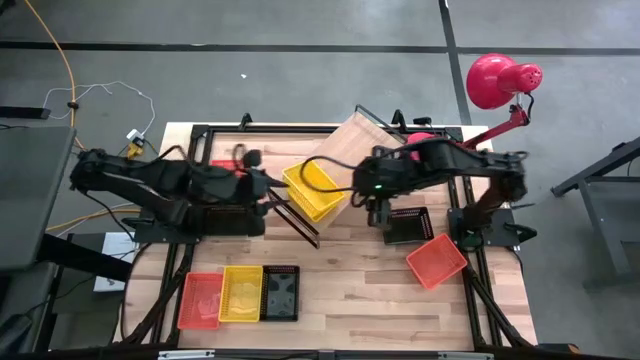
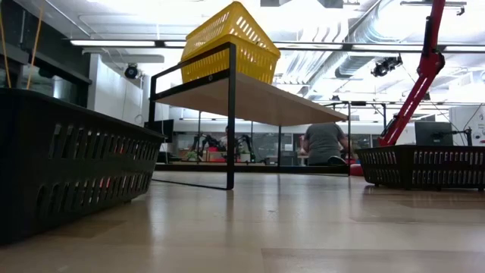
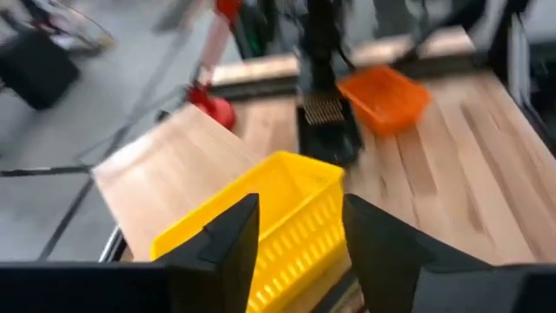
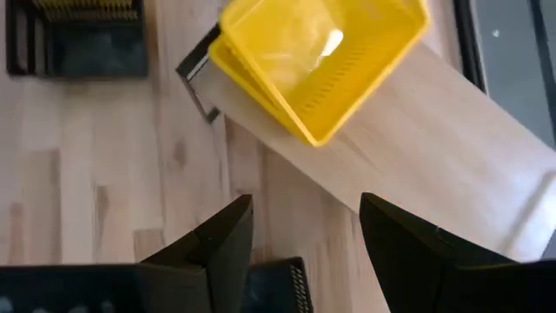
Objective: Stack baskets on shelf by color
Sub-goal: Stack the top yellow bin on top of the yellow bin on the shelf
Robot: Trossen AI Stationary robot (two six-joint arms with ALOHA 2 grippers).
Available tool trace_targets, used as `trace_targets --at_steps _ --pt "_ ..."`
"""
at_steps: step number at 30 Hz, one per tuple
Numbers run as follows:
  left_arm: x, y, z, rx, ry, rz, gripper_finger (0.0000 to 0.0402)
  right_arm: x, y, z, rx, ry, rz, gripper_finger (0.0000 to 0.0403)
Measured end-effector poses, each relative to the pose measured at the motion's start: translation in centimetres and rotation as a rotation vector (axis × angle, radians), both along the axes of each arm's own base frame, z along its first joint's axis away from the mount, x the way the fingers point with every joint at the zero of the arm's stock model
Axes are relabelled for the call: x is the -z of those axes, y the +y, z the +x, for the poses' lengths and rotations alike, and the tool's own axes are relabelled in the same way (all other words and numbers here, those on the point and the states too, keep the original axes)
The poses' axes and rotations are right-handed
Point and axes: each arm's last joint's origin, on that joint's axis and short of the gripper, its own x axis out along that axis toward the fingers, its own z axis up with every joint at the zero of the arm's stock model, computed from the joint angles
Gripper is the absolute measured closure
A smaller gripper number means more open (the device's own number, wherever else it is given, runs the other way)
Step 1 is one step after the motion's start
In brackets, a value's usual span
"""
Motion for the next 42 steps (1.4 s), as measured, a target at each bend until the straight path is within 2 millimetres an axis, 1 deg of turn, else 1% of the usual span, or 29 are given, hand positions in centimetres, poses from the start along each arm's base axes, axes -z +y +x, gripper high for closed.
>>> trace_targets --at_steps 2,5,8,11,14,17,20,24,26,29,32,35,36,37,40,42 --pt "-0.7 0.5 1.0 0.051 0.091 -0.007 0.0228 0.1 -0.2 -1.5 0.038 -0.060 0.030 0.0204" --pt "-1.0 1.7 2.3 0.123 0.241 -0.015 0.0208 0.0 -0.5 -3.6 0.103 -0.166 0.085 0.0204" --pt "-0.9 3.2 3.4 0.182 0.355 -0.025 0.0195 0.2 -0.6 -5.2 0.163 -0.255 0.143 0.0204" --pt "-0.3 4.7 4.7 0.226 0.420 -0.026 0.0193 0.7 -0.8 -6.3 0.209 -0.314 0.190 0.0204" --pt "0.7 5.9 6.1 0.245 0.475 -0.003 0.0194 1.7 -0.9 -6.8 0.236 -0.327 0.215 0.0204" --pt "1.5 6.7 7.1 0.255 0.506 0.014 0.0195 2.7 -0.9 -7.0 0.258 -0.307 0.226 0.0204" --pt "2.1 6.9 7.6 0.291 0.525 0.010 0.0197 3.2 -0.8 -6.9 0.252 -0.283 0.236 0.0204" --pt "2.0 6.7 7.6 0.344 0.528 0.027 0.0205 3.3 -0.8 -6.7 0.249 -0.282 0.241 0.0204" --pt "2.1 6.6 7.6 0.351 0.532 0.031 0.0216 3.2 -0.8 -6.6 0.249 -0.289 0.243 0.0204" --pt "2.2 6.6 7.4 0.354 0.559 0.025 0.0249 3.2 -0.8 -6.6 0.250 -0.293 0.237 0.0204" --pt "2.3 6.7 7.2 0.358 0.585 0.032 0.0304 3.2 -0.8 -6.6 0.249 -0.293 0.236 0.0204" --pt "2.3 6.7 7.2 0.348 0.586 0.041 0.0371 3.1 -0.8 -6.6 0.246 -0.301 0.236 0.0204" --pt "2.3 6.7 7.2 0.346 0.585 0.040 0.0386 3.1 -0.8 -6.5 0.245 -0.306 0.237 0.0204" --pt "2.3 6.7 7.2 0.341 0.582 0.038 0.0393 3.1 -0.8 -6.5 0.244 -0.310 0.237 0.0204" --pt "1.9 6.7 6.9 0.335 0.566 0.048 0.0386 3.0 -0.8 -6.5 0.244 -0.313 0.238 0.0204" --pt "1.4 6.6 6.6 0.335 0.545 0.056 0.0391 3.0 -0.8 -6.5 0.244 -0.313 0.237 0.0204"
